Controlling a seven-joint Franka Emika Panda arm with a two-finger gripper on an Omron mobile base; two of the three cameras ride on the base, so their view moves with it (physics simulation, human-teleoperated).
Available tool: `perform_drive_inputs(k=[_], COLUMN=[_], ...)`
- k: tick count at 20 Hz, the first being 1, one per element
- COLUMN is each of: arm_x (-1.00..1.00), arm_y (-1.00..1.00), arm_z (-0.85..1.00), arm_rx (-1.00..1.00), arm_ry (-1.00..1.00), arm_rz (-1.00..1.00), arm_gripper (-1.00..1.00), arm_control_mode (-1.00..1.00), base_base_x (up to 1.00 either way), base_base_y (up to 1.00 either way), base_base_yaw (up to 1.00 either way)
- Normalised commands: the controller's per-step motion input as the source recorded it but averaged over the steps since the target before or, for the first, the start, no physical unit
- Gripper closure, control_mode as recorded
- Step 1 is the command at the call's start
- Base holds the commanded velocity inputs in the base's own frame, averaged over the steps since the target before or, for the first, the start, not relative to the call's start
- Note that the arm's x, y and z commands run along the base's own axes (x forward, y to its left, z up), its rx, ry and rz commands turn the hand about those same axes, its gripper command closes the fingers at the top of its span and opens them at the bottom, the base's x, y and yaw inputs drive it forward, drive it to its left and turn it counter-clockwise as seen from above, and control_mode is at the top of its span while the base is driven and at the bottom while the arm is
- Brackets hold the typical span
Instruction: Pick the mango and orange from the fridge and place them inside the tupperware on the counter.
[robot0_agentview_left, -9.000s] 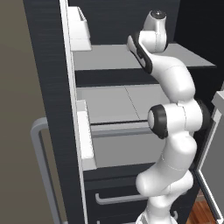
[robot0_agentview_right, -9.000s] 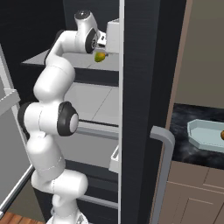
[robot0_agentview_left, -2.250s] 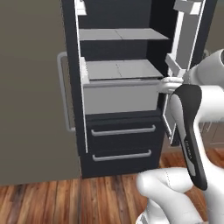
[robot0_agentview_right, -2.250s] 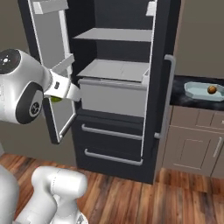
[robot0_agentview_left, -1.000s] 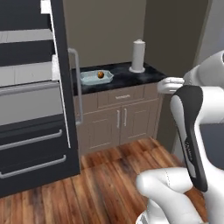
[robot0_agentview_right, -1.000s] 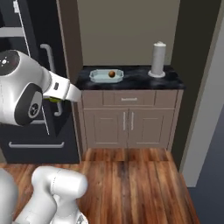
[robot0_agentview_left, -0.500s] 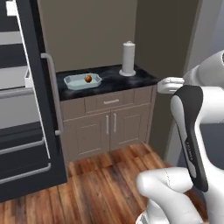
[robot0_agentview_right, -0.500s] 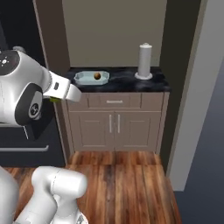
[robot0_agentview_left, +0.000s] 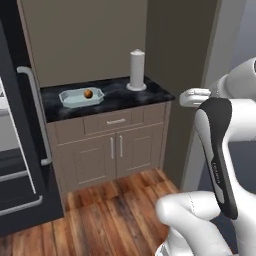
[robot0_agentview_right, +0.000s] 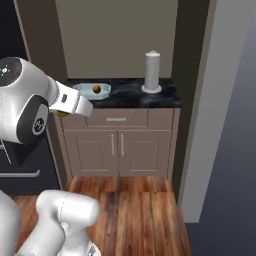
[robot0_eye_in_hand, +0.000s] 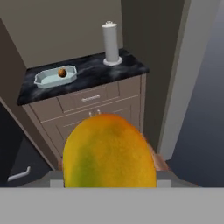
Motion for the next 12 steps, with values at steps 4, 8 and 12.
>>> perform_drive_inputs(k=[4,8,12], arm_x=[0.00,0.00,0.00], arm_y=[0.00,0.00,0.00], arm_z=[0.00,0.00,0.00], arm_rx=[0.00,0.00,0.00], arm_ry=[0.00,0.00,0.00], arm_rz=[0.00,0.00,0.00], arm_gripper=[1.00,1.00,1.00], arm_control_mode=[1.00,1.00,1.00], base_base_x=[0.45,0.44,0.50], base_base_y=[-0.42,-0.44,-0.49], base_base_yaw=[0.00,0.00,0.00])
